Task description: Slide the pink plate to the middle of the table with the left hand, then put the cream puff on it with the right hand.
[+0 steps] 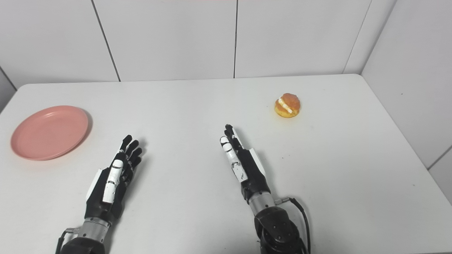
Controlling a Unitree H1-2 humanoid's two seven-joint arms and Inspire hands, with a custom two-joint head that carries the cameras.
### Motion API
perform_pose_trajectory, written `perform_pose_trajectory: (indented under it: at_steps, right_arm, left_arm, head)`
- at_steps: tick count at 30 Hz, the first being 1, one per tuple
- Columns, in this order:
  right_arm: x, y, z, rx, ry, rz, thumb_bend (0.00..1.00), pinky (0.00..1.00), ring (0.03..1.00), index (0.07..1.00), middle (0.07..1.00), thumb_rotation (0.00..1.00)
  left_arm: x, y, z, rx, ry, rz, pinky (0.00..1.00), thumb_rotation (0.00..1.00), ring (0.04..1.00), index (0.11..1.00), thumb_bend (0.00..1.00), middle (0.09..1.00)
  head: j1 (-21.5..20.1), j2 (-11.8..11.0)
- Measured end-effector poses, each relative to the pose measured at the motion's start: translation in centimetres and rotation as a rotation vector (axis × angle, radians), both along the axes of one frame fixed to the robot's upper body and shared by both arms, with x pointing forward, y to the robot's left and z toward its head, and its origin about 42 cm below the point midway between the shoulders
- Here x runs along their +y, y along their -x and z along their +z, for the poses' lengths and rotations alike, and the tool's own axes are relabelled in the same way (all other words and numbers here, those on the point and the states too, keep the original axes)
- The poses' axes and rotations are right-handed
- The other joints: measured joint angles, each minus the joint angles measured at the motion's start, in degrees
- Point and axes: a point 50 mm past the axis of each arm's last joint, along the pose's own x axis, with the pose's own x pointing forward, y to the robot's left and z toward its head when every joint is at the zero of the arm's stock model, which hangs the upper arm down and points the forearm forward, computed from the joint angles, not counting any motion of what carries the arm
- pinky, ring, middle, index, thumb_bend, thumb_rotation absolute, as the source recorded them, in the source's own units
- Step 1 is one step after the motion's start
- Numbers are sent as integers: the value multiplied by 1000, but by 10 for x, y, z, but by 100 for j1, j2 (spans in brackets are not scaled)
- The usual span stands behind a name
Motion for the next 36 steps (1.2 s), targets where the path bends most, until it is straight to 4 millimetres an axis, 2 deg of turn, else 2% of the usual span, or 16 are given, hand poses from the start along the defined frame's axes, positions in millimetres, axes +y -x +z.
perform_pose_trajectory:
  at_steps: [25,29,31,32,33,35,36]
  right_arm:
    - [-4,-1,0,-2,5,11,265,988,991,1000,1000,1000]
    - [-5,-1,0,-1,5,15,261,993,995,1000,1000,1000]
    - [-7,-1,0,-1,4,18,247,985,993,1000,1000,1000]
    - [-8,-1,0,-1,1,18,236,980,990,1000,1000,1000]
    - [-9,-1,0,-2,-1,17,223,980,990,1000,1000,1000]
    - [-12,-1,-1,-7,-8,18,202,985,990,1000,1000,1000]
    - [-14,-1,-1,-9,-8,21,197,986,990,1000,1000,1000]
  left_arm:
    - [-5,0,1,-1,-13,-4,1000,1000,972,979,489,985]
    - [-6,0,1,-2,-19,-3,998,1000,969,973,487,980]
    - [-7,0,1,-2,-23,1,983,1000,961,965,492,973]
    - [-9,0,2,-3,-33,3,978,1000,957,964,489,970]
    - [-11,0,2,-4,-35,5,975,1000,955,963,487,968]
    - [-14,0,2,-6,-48,12,967,1000,952,962,483,966]
    - [-16,0,2,-6,-56,16,965,1000,951,961,482,965]
  head:
    - [352,18]
    - [554,0]
    - [1052,-87]
    - [1055,-88]
    - [1316,-166]
    - [1319,-167]
    - [1580,-271]
